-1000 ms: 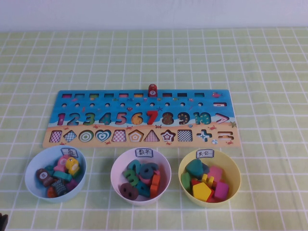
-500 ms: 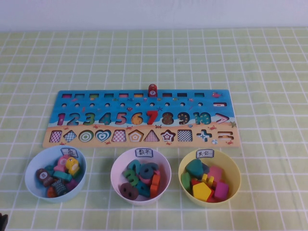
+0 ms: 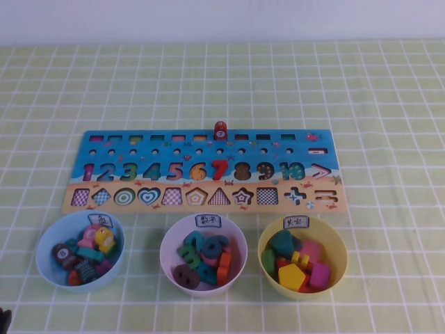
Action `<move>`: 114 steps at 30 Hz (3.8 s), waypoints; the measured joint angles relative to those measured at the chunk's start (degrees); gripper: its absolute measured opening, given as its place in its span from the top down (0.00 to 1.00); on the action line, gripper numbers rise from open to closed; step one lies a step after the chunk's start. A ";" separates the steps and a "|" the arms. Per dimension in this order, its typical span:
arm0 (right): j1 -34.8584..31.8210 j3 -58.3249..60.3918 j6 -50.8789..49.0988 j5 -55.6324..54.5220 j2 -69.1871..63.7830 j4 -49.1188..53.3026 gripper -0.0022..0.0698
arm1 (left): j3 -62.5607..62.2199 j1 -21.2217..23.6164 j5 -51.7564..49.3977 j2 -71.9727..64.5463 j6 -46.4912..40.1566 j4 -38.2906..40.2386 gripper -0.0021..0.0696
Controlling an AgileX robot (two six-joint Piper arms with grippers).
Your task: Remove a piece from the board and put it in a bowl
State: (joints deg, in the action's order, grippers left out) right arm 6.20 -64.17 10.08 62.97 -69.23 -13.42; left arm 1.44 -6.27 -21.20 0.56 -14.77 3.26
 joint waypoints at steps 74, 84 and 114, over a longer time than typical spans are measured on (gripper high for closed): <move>28.10 -60.47 12.47 -5.70 -67.59 5.45 0.28 | 0.00 0.00 0.00 0.00 0.00 -4.81 0.98; 28.10 -60.62 12.56 -6.44 -68.65 5.08 0.28 | 0.00 0.00 0.00 0.00 0.00 -4.86 0.98; 28.24 -61.56 12.15 -1.33 -63.61 7.94 0.47 | 0.00 0.00 0.00 0.00 0.00 -4.86 0.98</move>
State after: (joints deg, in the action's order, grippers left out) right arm 34.43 -125.73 22.23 61.64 -132.84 -5.48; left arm 1.44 -6.27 -21.20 0.56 -14.77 -1.60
